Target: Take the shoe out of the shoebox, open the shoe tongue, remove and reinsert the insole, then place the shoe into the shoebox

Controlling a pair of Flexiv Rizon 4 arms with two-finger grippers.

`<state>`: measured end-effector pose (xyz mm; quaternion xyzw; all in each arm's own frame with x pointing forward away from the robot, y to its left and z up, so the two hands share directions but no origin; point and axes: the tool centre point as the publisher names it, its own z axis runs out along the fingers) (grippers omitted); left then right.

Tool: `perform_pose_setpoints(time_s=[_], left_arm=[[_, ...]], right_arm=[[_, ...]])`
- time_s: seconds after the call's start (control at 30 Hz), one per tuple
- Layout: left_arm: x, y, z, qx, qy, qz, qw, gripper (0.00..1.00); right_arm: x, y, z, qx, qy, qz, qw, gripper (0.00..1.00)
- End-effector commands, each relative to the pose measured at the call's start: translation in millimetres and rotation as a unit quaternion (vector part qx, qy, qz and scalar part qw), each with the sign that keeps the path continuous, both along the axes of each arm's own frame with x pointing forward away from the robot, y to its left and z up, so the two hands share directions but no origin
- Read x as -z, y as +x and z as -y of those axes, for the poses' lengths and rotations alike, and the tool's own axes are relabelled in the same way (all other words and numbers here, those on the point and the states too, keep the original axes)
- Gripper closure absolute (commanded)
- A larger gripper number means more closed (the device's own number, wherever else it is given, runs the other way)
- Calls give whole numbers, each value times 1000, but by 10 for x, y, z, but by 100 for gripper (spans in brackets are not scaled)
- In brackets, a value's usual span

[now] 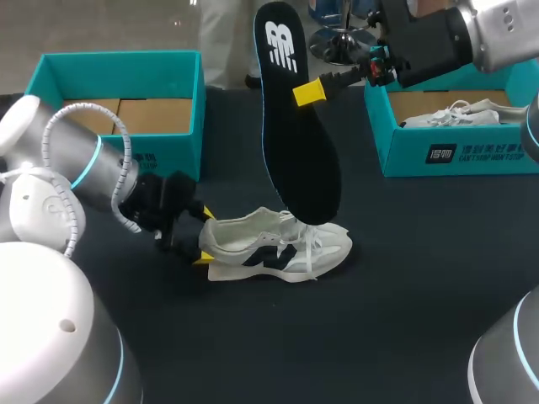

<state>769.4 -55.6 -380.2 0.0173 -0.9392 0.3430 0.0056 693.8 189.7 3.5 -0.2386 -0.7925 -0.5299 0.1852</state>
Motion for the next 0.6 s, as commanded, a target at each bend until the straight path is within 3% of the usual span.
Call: perform_pose_setpoints(time_s=[0.03,0.2,0.6], left_arm=[[-177,-56,16,3,45,-11,999,0],[-283,-76,6,-1,97,-8,995,0],[-307,-23,7,10,186,-19,982,0]], right_arm=[[-1,12,-23,0,-2,-1,1000,100],[-1,12,-23,0,-2,-1,1000,100],[-1,12,-23,0,-2,-1,1000,100]])
